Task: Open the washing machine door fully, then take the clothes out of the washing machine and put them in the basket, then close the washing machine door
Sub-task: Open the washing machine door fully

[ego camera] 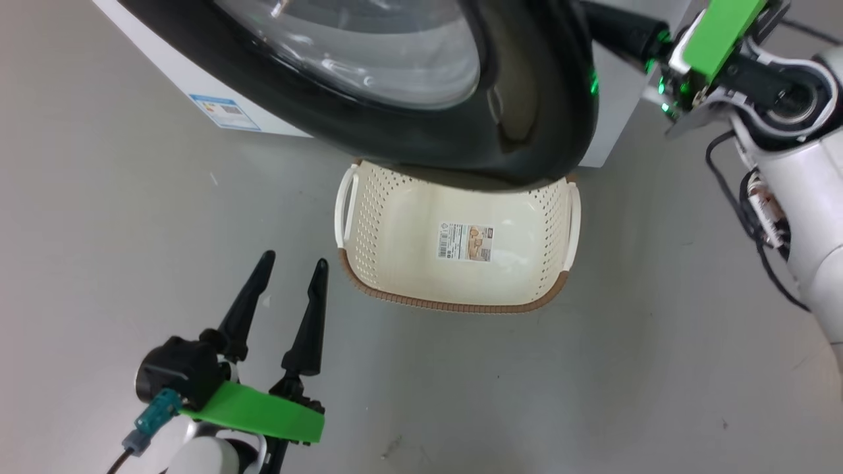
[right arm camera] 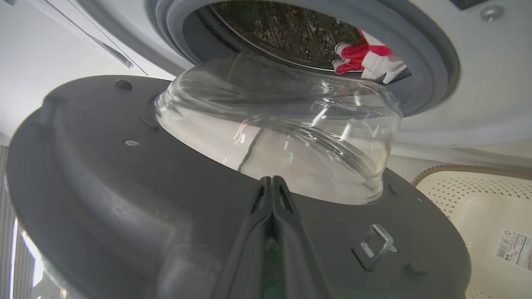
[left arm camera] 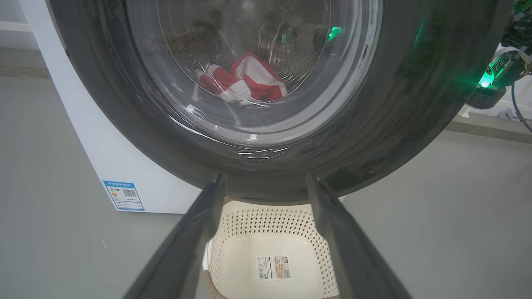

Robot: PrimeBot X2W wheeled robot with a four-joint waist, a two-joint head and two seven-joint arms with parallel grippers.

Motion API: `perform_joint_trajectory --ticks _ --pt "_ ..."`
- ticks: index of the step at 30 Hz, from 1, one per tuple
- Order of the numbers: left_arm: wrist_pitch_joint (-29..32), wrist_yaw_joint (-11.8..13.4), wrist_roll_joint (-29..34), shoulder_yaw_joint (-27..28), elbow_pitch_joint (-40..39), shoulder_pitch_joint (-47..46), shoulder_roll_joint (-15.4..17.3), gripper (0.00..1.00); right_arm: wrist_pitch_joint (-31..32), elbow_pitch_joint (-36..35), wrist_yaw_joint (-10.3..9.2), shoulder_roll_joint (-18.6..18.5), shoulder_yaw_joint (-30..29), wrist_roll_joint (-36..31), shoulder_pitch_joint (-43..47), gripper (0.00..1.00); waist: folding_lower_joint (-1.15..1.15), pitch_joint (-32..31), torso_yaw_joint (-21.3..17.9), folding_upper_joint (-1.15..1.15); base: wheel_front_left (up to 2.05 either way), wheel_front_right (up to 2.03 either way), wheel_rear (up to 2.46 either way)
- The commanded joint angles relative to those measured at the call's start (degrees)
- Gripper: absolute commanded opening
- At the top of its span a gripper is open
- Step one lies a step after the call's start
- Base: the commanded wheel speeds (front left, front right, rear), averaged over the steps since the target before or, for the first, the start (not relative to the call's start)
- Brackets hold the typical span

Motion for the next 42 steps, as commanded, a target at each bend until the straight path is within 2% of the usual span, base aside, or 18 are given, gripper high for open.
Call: perform_joint_trajectory --ticks 1,16,35,42 --pt "-0.7 -0.3 0.3 2.1 -1.1 1.0 0.8 1.00 0.5 -2.0 0.30 1.4 0.4 0.5 1.7 0.00 0.00 -0.8 0.1 0.00 0.00 0.00 0.00" --pt "-0.7 -0.3 0.9 2.6 -1.3 3.9 0.4 1.00 6.2 -5.5 0.30 3.0 0.9 2.3 8.6 0.00 0.00 -5.2 2.3 0.00 0.00 0.00 0.00" --pt "-0.7 -0.3 1.6 3.6 -1.7 7.3 0.2 1.00 10.3 -9.8 0.30 5.8 1.8 2.3 16.7 0.00 0.00 -10.0 6.5 0.00 0.00 0.00 0.00" --pt "-0.7 -0.3 1.6 4.1 -1.9 7.9 0.2 1.00 10.7 -11.0 0.30 6.8 1.9 1.9 18.4 0.00 0.00 -10.7 6.8 0.00 0.00 0.00 0.00"
